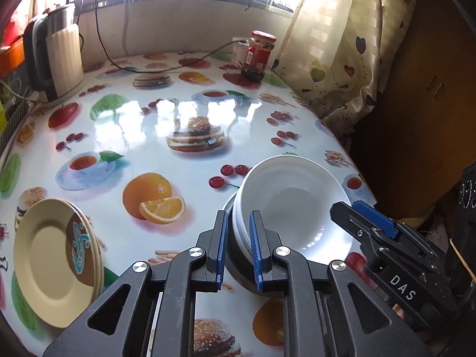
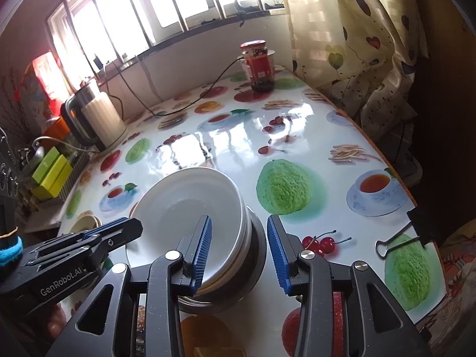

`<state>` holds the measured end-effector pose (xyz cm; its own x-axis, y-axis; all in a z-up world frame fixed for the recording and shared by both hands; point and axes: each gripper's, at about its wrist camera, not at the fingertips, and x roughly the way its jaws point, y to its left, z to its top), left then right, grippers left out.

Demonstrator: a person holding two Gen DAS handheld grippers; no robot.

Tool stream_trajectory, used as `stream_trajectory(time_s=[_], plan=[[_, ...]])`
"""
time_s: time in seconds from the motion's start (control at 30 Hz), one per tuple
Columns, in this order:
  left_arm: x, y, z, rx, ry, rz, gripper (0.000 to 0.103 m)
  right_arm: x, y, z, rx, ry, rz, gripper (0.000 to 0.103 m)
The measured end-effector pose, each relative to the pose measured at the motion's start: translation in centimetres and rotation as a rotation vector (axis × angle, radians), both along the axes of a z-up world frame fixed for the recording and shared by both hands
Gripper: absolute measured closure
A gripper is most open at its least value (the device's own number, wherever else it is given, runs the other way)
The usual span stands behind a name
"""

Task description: Organize plates and bowls

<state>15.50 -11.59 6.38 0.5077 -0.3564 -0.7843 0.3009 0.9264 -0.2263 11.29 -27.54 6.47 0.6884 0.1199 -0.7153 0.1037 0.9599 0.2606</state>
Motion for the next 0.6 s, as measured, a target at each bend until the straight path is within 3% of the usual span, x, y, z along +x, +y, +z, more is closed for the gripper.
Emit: stream_trajectory(time_s=[0.13,0.37,0.5,0.6], plan=[[-0.5,0.9,0.3,-0.012,-0.029,0.012,0.083,-0.8,-0.4,0.3,0.01,-0.022,-0.014,0.059],[-1.3,2.5,0.3,-0.023,-0.055,0.037,0.077,-2.0,-1.0,0.5,0.022,-0.056,-0.036,0.059],[-2.1,2.7,0.3,0.05,-0.123,0.041,0.066,-2.6,-1.3,0.3,0.033,-0.067,-0.047,0.059],[-2.4,3.2,-0.1,0.056,-0.127,0.047,0.066,-3.1,-1.7,0.2,0.03,-0.069,-0.05,0.058]])
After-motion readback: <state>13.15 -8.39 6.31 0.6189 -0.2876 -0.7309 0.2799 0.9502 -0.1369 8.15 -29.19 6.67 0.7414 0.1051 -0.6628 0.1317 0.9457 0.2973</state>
